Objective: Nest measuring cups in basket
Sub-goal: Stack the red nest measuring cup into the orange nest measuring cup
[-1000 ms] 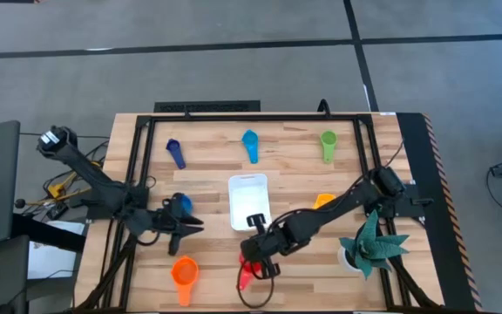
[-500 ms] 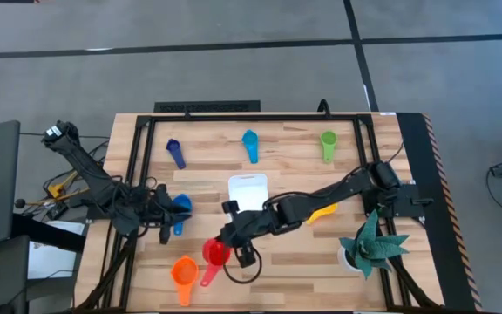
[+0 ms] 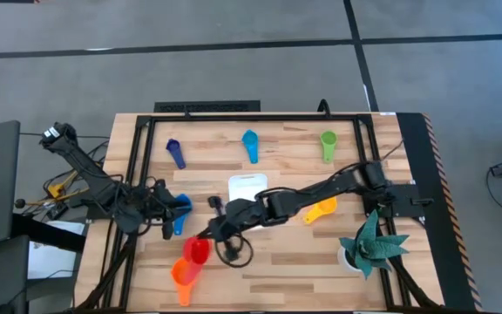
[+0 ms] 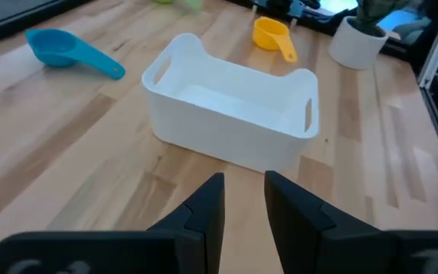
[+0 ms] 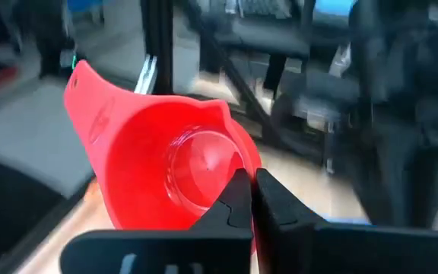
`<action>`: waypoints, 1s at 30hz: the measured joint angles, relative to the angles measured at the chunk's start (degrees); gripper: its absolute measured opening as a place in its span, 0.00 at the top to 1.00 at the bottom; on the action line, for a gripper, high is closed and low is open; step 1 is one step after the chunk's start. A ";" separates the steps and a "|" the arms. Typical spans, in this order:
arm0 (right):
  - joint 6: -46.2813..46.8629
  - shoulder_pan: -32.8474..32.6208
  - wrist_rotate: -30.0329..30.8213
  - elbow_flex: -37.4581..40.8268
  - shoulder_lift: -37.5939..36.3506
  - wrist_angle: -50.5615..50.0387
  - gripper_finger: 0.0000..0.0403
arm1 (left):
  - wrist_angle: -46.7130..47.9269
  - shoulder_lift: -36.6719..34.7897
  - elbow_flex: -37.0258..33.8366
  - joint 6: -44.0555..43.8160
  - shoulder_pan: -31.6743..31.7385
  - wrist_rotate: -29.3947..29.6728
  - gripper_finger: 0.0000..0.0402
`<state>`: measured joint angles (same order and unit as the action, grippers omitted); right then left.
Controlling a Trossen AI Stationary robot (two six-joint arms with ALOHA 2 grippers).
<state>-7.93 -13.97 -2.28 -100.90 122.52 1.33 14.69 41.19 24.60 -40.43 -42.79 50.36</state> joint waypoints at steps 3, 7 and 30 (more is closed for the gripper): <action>-0.56 0.32 -0.98 -3.15 3.31 -3.38 0.98 | 0.14 -0.02 0.02 -0.27 0.72 -0.69 0.79; -1.48 0.30 -2.63 -8.96 7.35 -4.36 0.98 | 1.22 -0.21 0.07 -0.70 0.74 -3.11 0.79; -6.11 -0.15 -11.26 -26.89 23.11 -8.00 0.97 | 3.73 -0.76 0.04 -1.00 0.83 -3.58 0.79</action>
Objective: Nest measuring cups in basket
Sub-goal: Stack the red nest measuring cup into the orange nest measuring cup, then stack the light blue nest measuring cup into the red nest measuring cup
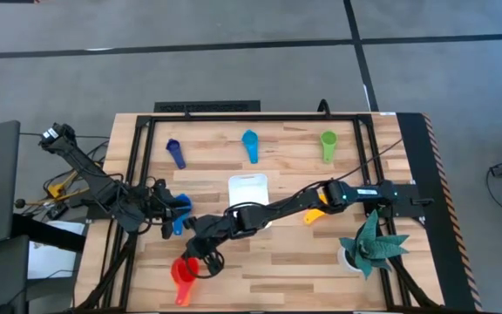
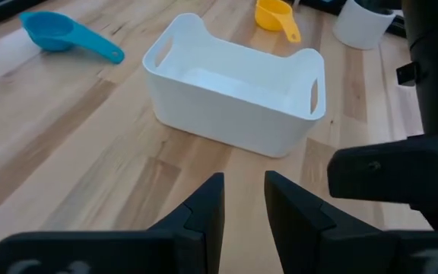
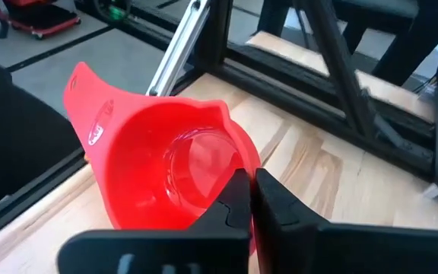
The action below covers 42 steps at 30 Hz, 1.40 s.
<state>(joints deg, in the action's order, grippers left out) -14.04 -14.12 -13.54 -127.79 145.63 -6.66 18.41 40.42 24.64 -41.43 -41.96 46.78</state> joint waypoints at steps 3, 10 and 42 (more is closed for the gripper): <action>0.00 0.02 -0.05 0.00 0.03 0.03 0.94 | 0.17 0.00 0.00 -0.29 0.41 0.02 0.79; 0.04 0.02 -0.05 0.02 0.03 -1.66 0.84 | 0.16 0.00 0.00 -0.38 1.60 0.03 0.79; 5.54 2.06 7.58 22.72 -22.73 -9.87 0.67 | -0.88 0.07 0.00 -12.91 0.22 -2.06 0.79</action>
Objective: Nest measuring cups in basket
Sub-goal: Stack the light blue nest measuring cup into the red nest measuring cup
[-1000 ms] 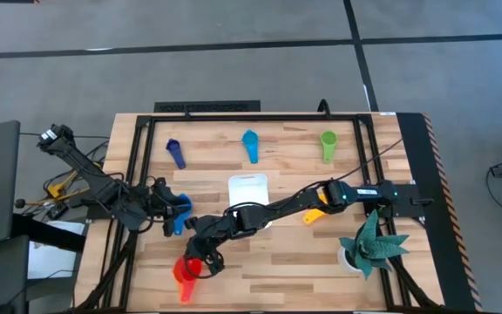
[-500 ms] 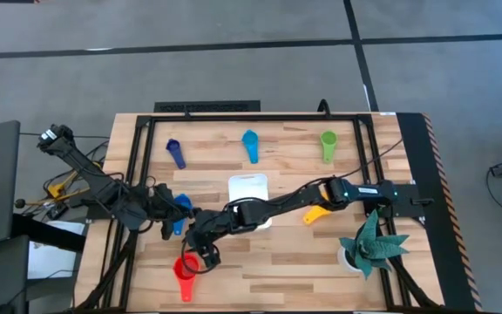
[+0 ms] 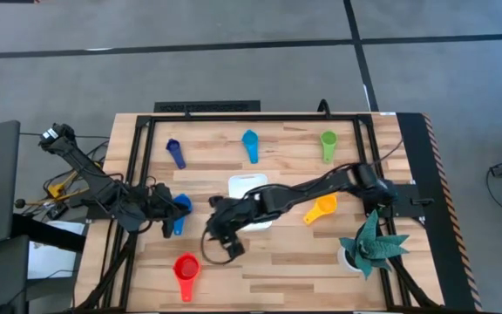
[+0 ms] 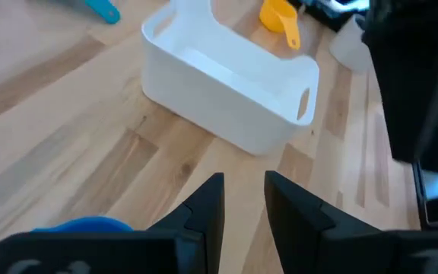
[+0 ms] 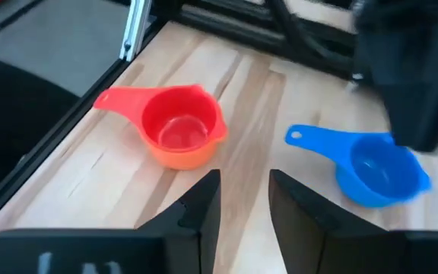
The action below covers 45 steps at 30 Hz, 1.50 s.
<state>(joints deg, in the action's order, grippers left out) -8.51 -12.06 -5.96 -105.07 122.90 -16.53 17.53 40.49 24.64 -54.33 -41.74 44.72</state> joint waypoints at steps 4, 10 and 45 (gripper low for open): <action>3.01 1.11 0.00 15.54 -9.14 11.93 0.68 | -2.37 0.00 0.00 2.06 -0.02 3.45 0.79; 9.79 2.17 0.08 34.66 -20.19 26.92 0.68 | -2.65 2.06 0.00 1.88 1.11 7.17 0.79; 10.27 6.59 22.24 62.93 -42.11 43.94 0.75 | -3.24 11.23 1.40 12.13 21.86 0.90 0.79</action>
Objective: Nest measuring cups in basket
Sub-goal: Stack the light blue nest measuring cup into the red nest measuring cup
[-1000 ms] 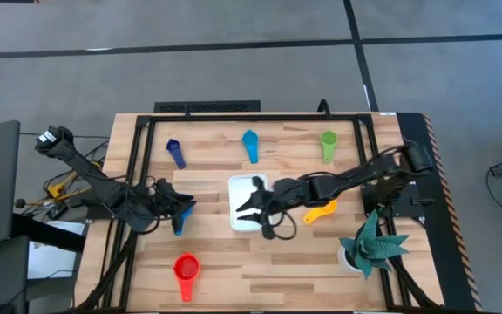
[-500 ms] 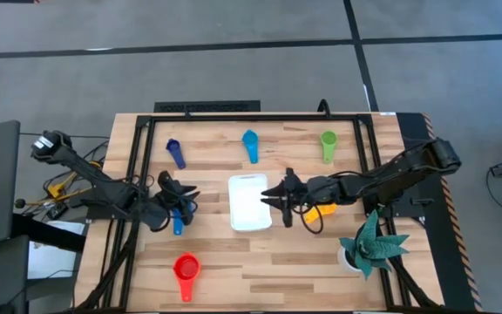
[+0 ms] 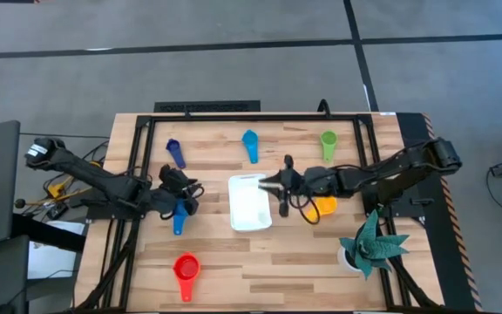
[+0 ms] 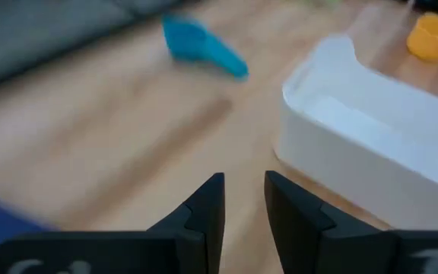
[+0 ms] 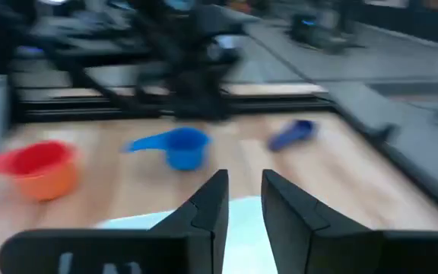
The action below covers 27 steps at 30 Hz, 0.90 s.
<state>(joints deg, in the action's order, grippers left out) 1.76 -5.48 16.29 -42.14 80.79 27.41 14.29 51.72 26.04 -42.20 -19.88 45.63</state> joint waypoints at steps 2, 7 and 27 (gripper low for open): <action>2.79 1.76 1.15 -1.19 -0.11 -4.96 0.77 | 9.71 -1.44 4.03 -8.87 0.94 -5.88 0.79; 16.17 3.35 2.42 -1.99 -5.20 -14.27 0.76 | 29.70 -1.91 13.11 -17.60 1.26 -9.16 0.81; 26.59 -2.80 23.09 -1.87 -0.81 -18.23 0.50 | 34.54 -1.46 3.72 -25.68 -0.74 -19.79 0.60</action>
<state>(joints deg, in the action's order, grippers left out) 28.36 -8.27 39.38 -44.00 79.99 9.18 48.82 50.26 29.76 -67.88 -20.62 25.84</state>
